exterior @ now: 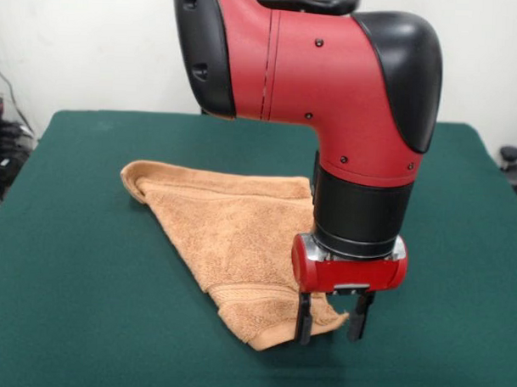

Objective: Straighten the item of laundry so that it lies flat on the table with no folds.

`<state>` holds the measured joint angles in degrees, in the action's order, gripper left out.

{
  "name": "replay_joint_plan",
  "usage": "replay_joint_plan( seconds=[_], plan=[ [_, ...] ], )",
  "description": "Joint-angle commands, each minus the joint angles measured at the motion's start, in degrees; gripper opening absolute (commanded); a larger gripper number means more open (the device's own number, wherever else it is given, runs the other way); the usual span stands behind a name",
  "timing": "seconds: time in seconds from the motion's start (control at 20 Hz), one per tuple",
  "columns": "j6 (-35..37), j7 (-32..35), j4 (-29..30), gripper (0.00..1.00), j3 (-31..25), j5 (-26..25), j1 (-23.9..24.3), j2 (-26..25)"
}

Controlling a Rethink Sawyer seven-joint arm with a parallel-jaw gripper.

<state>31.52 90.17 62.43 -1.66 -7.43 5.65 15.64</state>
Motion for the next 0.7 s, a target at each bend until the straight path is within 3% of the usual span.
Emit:
replay_joint_plan(
  seconds=[0.05, 0.7],
  plan=[
    [4.8, 4.6, 5.7, 1.0, -4.5, 0.9, -1.3, 0.8],
    [5.2, 5.0, 6.7, 1.0, -3.9, 0.7, -1.8, 1.1]
  ],
)
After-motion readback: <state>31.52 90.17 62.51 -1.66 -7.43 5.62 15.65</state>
